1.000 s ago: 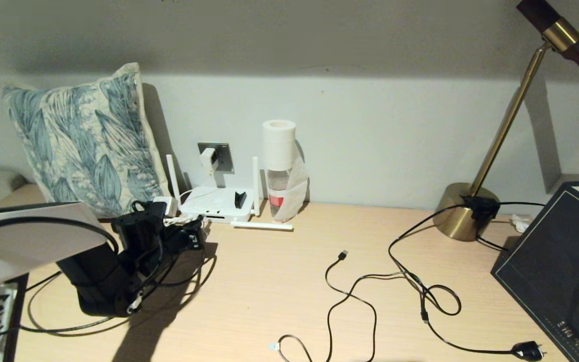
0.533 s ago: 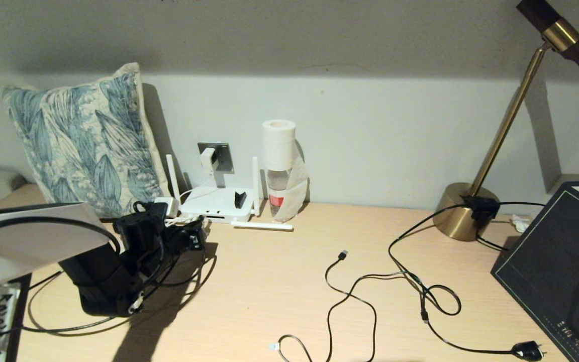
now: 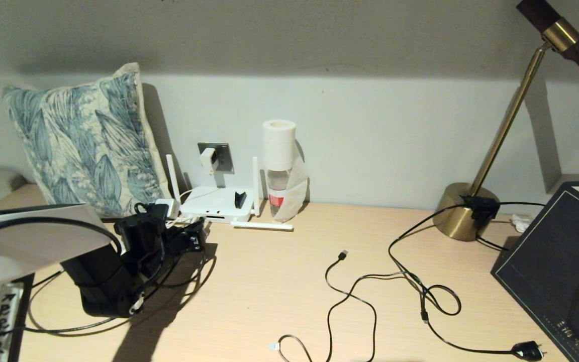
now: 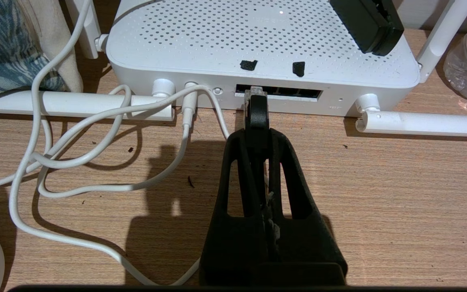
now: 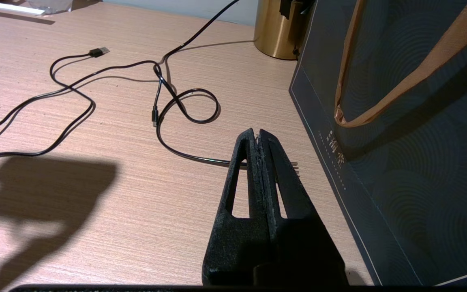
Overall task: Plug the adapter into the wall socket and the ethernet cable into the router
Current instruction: Plug cable into router interface
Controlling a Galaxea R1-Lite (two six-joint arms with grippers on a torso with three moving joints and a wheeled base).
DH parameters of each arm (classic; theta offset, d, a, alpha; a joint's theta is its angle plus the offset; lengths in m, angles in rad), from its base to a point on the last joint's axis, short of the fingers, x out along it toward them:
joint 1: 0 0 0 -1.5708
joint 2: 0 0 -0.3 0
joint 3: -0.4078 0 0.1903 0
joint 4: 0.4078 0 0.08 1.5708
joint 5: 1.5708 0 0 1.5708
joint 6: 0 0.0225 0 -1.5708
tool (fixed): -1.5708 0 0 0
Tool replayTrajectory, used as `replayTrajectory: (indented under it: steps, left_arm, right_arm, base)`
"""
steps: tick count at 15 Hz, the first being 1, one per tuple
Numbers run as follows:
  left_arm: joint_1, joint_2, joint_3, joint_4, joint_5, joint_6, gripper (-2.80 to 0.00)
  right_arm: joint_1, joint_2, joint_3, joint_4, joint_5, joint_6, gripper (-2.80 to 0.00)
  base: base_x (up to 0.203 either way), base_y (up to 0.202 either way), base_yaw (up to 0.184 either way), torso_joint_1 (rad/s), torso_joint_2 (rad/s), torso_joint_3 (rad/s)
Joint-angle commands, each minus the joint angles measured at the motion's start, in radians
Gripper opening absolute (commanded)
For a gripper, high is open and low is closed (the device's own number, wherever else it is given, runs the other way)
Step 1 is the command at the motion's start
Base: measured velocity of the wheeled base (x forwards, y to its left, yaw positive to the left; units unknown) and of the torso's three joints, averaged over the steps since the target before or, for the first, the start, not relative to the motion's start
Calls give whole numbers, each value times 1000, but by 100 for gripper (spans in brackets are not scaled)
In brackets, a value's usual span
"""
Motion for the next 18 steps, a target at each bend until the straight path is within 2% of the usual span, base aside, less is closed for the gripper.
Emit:
replayTrajectory:
  steps: [1, 18]
  left_arm:
    - [0, 2, 0, -7, -1, 0, -280]
    - [8, 33, -33, -7, -2, -2, -280]
  right_arm:
    - [1, 0, 0, 0, 0, -1, -280]
    - [1, 0, 1, 0, 1, -1, -280]
  base:
    - [0, 0, 0, 0, 0, 0]
    - [0, 0, 0, 0, 0, 0]
